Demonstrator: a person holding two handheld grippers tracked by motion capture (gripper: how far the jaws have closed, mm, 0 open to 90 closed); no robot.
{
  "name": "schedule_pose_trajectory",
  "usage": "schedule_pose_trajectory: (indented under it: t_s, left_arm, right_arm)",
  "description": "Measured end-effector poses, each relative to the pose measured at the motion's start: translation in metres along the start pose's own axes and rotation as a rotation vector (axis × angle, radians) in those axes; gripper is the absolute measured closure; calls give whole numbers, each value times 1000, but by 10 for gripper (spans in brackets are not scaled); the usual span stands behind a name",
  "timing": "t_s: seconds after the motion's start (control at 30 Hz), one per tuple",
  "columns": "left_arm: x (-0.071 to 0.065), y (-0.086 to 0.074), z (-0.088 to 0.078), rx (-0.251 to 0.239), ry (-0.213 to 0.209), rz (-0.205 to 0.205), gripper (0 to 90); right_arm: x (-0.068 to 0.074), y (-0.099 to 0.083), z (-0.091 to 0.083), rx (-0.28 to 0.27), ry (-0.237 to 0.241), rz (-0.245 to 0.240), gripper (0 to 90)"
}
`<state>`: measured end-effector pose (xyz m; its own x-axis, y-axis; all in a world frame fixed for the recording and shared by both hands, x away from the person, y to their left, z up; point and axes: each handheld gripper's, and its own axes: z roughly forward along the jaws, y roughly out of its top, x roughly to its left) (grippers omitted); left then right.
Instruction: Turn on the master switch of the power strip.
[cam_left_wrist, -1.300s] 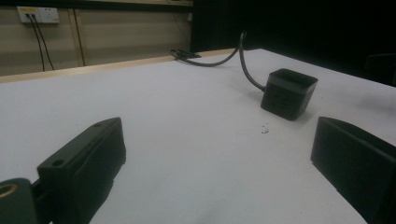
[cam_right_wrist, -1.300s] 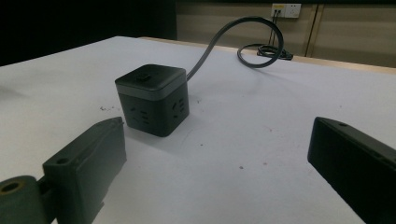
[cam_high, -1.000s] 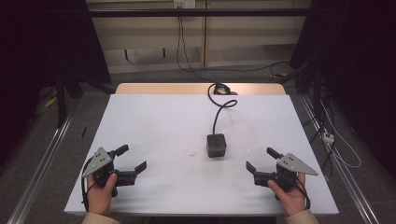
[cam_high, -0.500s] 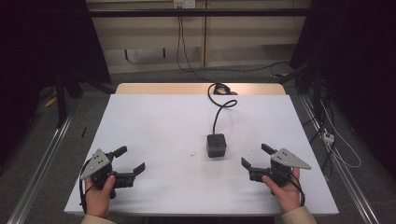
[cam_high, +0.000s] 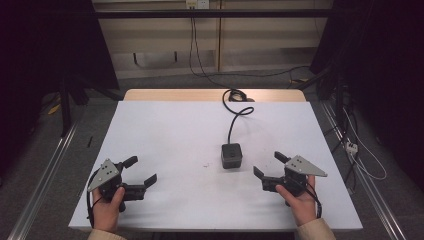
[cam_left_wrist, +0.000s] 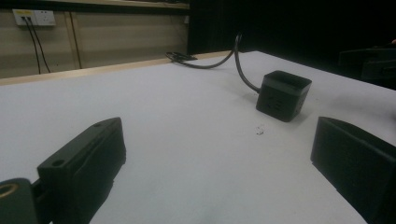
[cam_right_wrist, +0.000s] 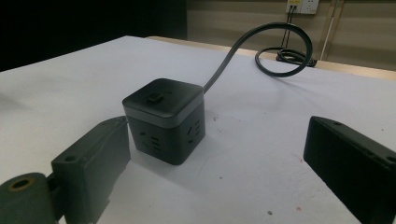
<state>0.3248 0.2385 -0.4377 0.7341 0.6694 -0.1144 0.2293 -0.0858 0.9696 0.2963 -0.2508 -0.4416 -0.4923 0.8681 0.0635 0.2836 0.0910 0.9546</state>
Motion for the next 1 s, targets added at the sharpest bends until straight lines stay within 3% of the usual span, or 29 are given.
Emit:
schedule_pose_trajectory:
  t_s: [1.0]
  left_arm:
    - [-1,0,2,4,-10,4,28]
  right_arm:
    - [5,9,13,-9,9,3,85]
